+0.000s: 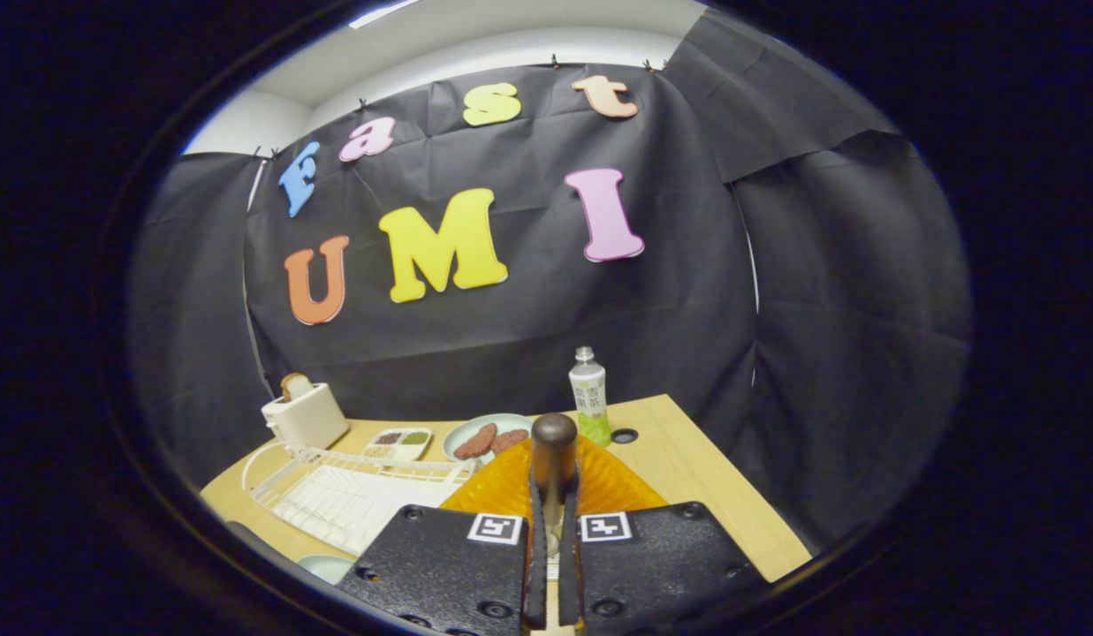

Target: Take the plate from the dish rack, then take the spoon from the basket and place it into the plate.

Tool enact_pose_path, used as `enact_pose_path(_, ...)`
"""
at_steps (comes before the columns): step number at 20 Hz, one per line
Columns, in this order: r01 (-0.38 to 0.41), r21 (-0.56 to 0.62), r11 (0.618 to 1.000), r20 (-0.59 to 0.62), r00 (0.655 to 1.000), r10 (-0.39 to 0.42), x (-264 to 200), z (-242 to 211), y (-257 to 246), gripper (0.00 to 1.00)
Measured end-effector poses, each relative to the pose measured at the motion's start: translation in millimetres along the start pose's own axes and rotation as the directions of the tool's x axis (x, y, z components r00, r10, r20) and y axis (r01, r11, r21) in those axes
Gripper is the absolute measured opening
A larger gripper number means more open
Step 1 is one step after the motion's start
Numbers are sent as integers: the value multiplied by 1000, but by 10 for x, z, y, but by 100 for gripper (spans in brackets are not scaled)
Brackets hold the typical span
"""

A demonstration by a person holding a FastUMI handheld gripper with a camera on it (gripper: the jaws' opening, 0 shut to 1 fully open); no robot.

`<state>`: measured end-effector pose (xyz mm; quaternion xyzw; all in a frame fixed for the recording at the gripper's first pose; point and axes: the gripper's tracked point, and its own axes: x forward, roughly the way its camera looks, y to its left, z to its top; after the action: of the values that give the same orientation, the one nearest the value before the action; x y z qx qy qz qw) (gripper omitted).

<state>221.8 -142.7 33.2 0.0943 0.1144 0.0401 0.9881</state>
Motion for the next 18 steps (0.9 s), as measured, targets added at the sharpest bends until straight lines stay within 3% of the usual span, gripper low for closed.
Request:
enact_pose_path(6,-38,-3,999,20,999,39,-623,-123,600,10)
enact_pose_path(11,-100,14,995,-52,994,100,-836,-757,1235,10)
enact_pose_path(18,-176,51,983,-139,973,182,-761,-1534,1922,10)
